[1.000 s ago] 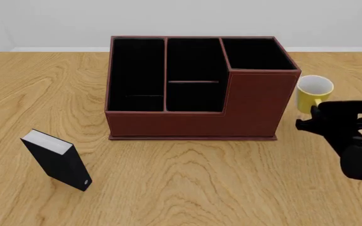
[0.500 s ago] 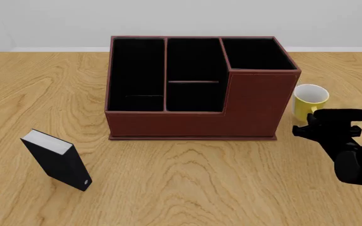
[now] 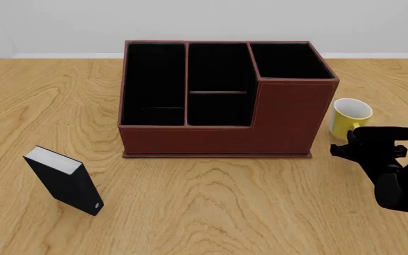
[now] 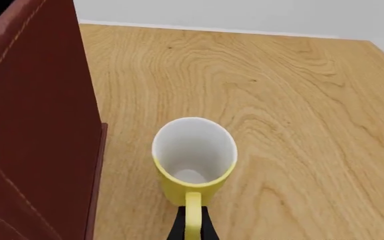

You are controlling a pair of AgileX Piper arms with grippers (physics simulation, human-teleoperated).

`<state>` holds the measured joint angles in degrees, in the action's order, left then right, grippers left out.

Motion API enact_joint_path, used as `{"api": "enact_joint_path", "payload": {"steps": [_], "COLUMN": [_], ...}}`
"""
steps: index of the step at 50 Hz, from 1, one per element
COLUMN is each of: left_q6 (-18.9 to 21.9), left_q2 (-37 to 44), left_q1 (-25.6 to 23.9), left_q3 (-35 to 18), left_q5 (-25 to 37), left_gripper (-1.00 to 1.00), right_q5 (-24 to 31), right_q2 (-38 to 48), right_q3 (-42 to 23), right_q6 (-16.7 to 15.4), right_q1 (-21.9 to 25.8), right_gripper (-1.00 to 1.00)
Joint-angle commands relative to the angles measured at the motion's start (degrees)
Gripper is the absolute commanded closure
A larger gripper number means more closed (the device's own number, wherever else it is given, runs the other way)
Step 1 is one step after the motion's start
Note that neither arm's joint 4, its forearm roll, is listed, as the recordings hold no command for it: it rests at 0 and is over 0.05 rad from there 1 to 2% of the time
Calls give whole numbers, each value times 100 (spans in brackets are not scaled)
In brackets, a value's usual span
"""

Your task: Pick up the yellow and white mug and place it to the right of the caddy.

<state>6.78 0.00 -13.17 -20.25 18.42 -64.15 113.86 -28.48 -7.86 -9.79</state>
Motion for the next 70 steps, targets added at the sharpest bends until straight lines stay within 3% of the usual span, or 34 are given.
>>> {"api": "enact_joint_path", "payload": {"steps": [1, 30, 31, 58, 70], "left_q6": [-19, -24, -27, -18, -32], "left_q2": [0, 0, 0, 0, 0], "left_q1": [2, 8, 17, 23, 18], "left_q3": [-19, 11, 13, 1, -7], "left_q5": [3, -28, -24, -9, -8], "left_gripper": [-100, -100, -100, -100, -100], "right_q5": [-23, -22, -28, -48, -290], "right_q2": [402, 596, 608, 565, 418], "right_q3": [-59, -92, -122, -35, 307], "right_q6": [-23, -30, -48, -2, -12], "right_q1": [-61, 2, -63, 34, -6], "right_gripper": [100, 100, -100, -100, -100]}}
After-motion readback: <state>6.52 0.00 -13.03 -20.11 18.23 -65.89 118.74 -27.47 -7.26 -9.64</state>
